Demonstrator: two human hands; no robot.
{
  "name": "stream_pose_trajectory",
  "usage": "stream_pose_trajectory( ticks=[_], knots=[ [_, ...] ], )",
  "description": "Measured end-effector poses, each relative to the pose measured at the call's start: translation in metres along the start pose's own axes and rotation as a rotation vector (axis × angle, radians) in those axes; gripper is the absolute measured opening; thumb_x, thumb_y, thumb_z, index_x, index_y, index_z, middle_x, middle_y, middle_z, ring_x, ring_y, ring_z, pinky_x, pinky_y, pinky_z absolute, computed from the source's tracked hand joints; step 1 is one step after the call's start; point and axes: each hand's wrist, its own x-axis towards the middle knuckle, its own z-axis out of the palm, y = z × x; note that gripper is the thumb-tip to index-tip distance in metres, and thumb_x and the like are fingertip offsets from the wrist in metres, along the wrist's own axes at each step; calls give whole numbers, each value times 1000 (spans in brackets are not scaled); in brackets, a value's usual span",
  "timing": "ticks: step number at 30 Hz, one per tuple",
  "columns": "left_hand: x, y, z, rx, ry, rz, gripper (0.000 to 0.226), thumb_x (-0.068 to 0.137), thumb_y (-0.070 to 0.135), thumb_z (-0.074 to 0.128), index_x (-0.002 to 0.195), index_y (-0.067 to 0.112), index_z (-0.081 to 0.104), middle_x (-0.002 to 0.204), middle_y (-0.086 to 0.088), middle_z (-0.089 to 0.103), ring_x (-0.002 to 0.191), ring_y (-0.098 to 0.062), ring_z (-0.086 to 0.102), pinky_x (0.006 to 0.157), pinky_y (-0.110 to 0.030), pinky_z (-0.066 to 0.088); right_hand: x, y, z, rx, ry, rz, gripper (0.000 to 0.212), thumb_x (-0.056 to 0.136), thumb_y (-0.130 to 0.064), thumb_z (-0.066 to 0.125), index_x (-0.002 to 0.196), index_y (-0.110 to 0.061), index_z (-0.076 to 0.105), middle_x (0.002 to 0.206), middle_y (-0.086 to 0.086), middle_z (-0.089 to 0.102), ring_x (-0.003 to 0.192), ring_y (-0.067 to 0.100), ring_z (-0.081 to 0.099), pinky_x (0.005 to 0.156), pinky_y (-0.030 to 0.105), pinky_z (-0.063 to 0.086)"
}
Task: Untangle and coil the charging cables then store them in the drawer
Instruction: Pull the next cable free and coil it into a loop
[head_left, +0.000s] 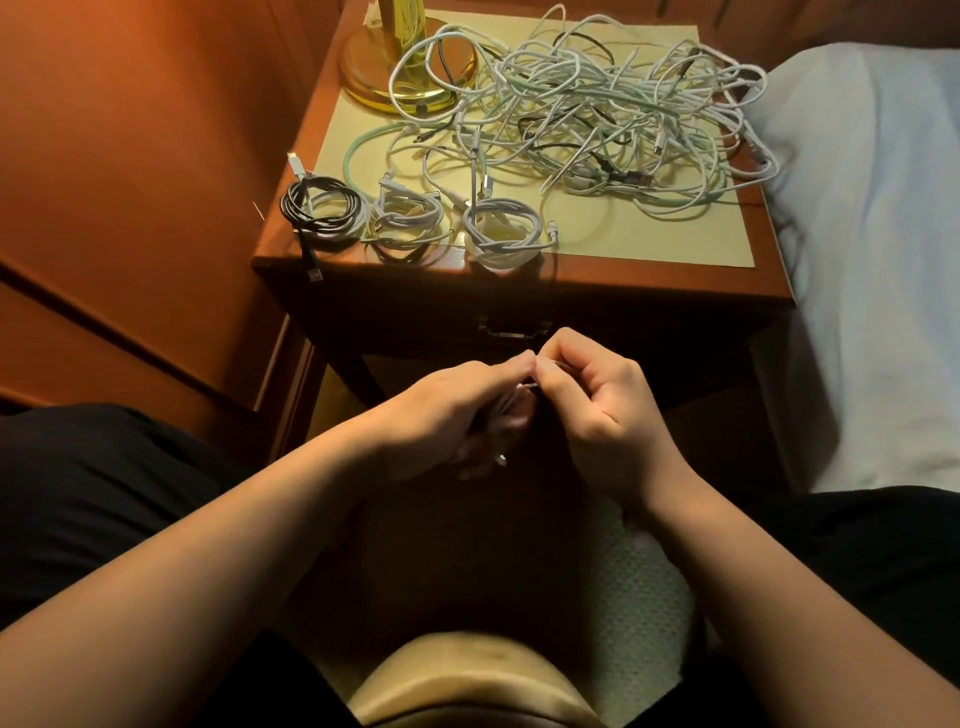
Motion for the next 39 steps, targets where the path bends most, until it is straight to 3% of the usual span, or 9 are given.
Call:
stream_pose_trajectory(
  ticks=[4,8,15,22,26,29,33,37,39],
  knots=[
    [-1,0,-2,-340,-36,-7,55,108,42,33,58,19,37,42,3,26,37,-10,22,42,-28,26,4,7,10,85,-9,83,35,105,-38,50,86,-11,62,80,15,64,78,38,60,72,57,50],
    [-1,1,-3,-739,-49,27,57,109,43,34,58,17,38,40,5,29,38,-8,28,43,-22,36,3,10,28,113,-130,236,71,100,-68,39,93,-1,63,88,30,63,81,48,58,79,65,49],
    [10,5,-16,-1075,619,30,47,109,44,40,71,17,49,49,9,32,39,-5,32,43,-20,41,-7,1,29,-32,-219,235,47,110,-35,48,65,-22,52,49,-13,46,47,3,41,49,21,31],
    [-3,27,-62,-1218,888,112,43,112,32,36,97,4,65,70,-2,72,55,-10,68,65,-27,63,-14,-16,40,-11,-251,173,48,109,-35,50,62,-22,50,49,-12,44,47,5,43,49,25,32],
    [0,24,-64,-1006,898,151,45,113,33,33,101,3,64,74,-7,76,62,-15,73,73,-33,65,-14,-22,44,-53,-248,99,45,108,-37,51,69,-15,59,51,-11,47,48,7,45,50,28,34],
    [6,21,-59,-614,871,100,47,113,32,34,95,2,65,73,-8,77,67,-16,75,76,-34,64,-13,-23,37,-72,-184,18,44,107,-35,53,65,-23,53,52,-13,47,49,9,46,50,28,34],
    [12,13,-45,-209,685,50,49,112,28,36,89,0,68,75,-13,77,73,-22,76,74,-29,60,-9,-21,21,-148,-145,-89,37,105,-34,49,68,-35,45,59,-12,48,55,12,50,52,37,40],
    [3,4,-25,474,474,150,53,111,30,40,73,14,73,64,-4,73,61,-9,68,68,-17,47,-2,-14,3,-217,-94,-155,27,105,-30,49,82,-24,61,67,-10,55,63,14,56,57,41,45],
    [2,5,-15,480,360,152,63,110,39,36,66,11,69,50,-4,63,54,-18,63,64,-24,47,3,-9,-5,-216,-42,-151,28,105,-30,50,81,-22,62,67,-9,57,63,15,57,57,42,46]
  ],
)
